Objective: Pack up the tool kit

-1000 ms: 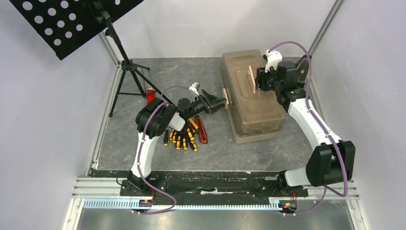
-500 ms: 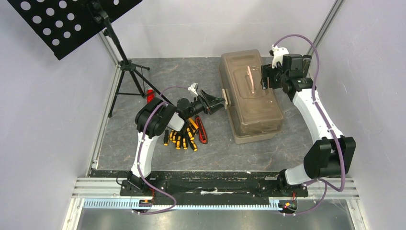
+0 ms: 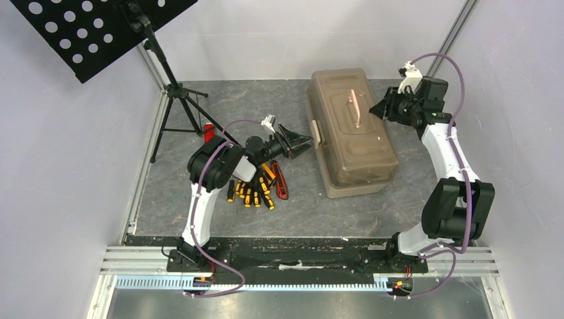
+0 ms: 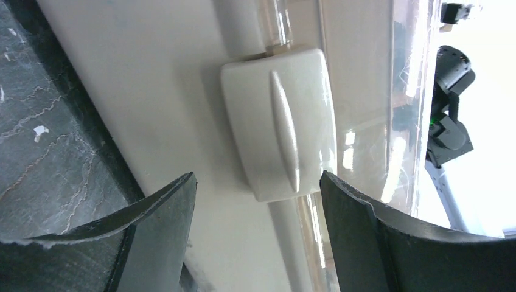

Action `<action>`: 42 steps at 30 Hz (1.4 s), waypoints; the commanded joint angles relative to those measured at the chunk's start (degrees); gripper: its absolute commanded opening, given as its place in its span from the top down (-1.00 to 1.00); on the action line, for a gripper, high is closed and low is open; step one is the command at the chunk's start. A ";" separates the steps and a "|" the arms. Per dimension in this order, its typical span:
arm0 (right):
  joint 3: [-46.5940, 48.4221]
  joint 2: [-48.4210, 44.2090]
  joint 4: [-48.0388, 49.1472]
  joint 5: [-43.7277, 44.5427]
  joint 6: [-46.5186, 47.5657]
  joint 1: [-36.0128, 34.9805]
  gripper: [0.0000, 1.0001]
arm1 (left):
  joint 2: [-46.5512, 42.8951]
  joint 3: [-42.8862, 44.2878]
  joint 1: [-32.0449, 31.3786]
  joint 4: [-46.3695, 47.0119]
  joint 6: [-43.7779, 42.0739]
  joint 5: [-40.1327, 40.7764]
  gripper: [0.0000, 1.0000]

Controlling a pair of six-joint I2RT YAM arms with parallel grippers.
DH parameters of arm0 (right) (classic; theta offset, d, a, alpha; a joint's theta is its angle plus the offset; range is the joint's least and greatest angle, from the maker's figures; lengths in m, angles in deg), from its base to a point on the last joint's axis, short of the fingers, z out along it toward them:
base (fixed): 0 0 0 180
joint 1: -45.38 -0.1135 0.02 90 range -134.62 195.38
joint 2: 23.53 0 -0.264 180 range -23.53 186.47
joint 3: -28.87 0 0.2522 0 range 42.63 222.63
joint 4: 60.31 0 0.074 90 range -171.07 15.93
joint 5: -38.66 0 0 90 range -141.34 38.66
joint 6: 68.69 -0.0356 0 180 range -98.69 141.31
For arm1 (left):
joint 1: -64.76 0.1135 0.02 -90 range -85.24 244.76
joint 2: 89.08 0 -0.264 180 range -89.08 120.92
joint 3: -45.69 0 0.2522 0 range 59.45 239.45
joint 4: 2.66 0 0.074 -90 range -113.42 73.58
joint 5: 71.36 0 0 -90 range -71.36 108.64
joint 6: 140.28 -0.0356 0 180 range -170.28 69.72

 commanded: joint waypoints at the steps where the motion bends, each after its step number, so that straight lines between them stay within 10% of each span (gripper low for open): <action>1: -7.63 7.14 -9.50 2.05 2.66 3.62 0.55 | -3.72 0.26 0.76 3.86 1.93 0.24 -0.61; 42: -6.85 11.89 -11.46 6.20 7.36 1.11 0.60 | 6.21 16.13 -3.46 3.40 6.97 -1.37 -0.61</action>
